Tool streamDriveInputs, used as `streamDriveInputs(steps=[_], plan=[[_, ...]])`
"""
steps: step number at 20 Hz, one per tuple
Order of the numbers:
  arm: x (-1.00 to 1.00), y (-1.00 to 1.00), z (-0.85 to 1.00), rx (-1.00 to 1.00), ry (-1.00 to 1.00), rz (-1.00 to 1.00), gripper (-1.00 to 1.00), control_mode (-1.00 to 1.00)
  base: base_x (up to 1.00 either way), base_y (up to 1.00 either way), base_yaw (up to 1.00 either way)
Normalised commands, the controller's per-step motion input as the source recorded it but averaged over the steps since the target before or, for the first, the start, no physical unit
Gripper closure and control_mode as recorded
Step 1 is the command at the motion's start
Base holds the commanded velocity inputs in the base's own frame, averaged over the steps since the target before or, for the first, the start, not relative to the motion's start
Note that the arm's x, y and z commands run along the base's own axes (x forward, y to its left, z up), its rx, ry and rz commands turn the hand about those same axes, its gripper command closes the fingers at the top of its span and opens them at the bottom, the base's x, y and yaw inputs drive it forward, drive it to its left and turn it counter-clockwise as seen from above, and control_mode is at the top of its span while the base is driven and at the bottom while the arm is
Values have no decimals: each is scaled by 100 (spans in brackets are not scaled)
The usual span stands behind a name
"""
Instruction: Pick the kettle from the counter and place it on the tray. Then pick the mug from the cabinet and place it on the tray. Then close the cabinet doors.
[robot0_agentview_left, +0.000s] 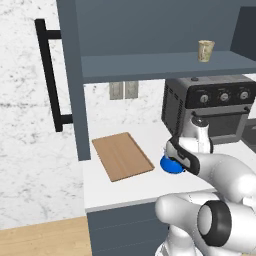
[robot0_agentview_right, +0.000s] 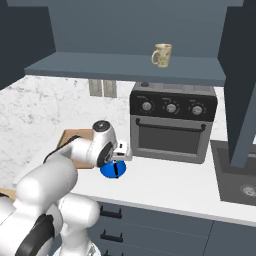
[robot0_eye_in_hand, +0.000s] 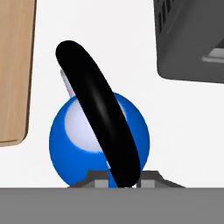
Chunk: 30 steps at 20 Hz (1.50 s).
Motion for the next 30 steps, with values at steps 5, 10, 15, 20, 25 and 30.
streamDriveInputs(steps=[5,10,15,20,25,30], plan=[[3,5,-1,2,4,1,100,-100,0,0,0],[-14,5,26,12,0,10,100,-100,0,0,0],[-46,28,42,9,-1,14,100,-100,0,0,0],[-10,61,40,1,0,4,100,-100,0,0,0],[16,86,4,0,-7,0,100,-100,0,0,0],[40,72,5,0,-12,0,100,-100,0,0,0]])
